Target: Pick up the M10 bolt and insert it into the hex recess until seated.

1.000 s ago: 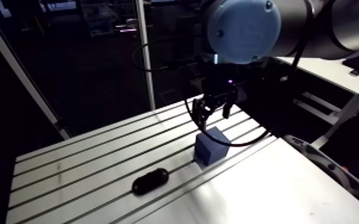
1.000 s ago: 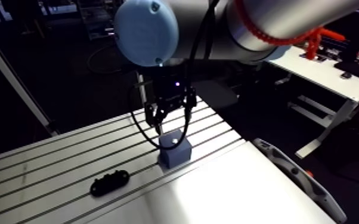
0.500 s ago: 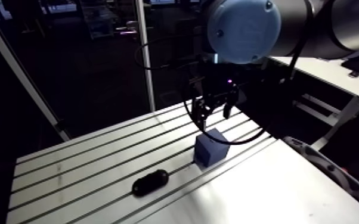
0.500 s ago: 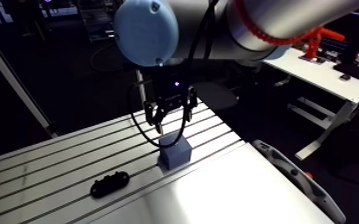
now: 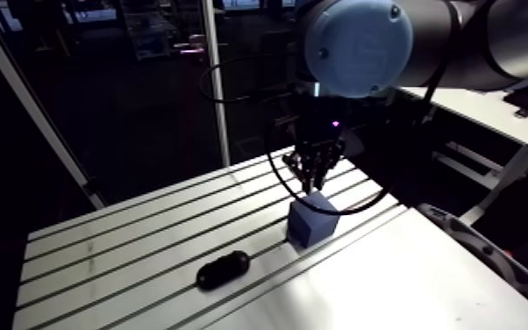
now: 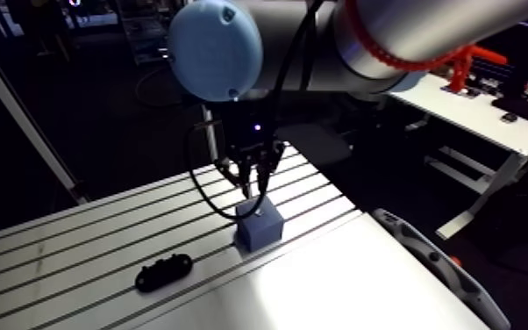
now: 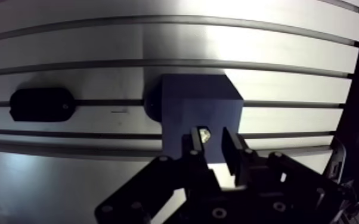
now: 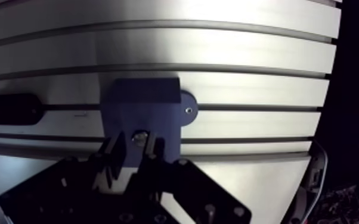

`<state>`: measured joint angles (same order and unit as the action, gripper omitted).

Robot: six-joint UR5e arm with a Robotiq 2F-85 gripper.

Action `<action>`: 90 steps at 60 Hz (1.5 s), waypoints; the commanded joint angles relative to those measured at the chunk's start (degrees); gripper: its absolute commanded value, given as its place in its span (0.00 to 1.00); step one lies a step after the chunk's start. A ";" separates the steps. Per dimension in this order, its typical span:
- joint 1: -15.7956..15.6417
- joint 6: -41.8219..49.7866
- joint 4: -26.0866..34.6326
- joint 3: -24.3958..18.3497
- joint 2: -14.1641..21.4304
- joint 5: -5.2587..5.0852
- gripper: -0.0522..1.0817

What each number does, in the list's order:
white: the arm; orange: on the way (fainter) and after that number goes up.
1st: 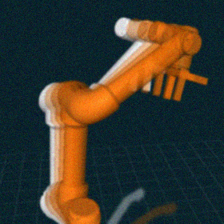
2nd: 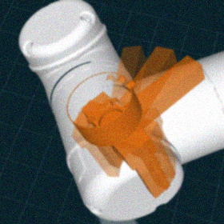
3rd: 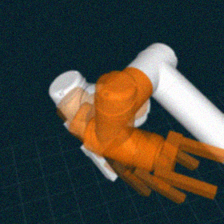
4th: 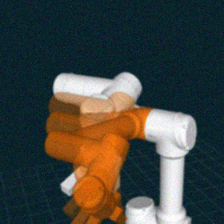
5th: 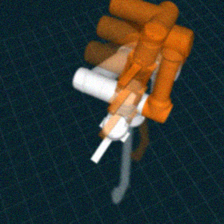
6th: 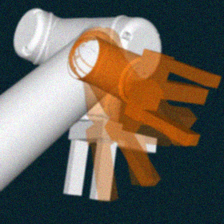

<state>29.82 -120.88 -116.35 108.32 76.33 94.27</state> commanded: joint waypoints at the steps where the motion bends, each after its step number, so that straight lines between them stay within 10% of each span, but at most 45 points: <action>1: -0.02 0.76 0.03 0.10 0.00 -0.27 1.00; 90: 2.51 -2.63 -4.28 4.07 1.25 -1.85 1.00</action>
<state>31.71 -123.08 -120.59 112.42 77.66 92.57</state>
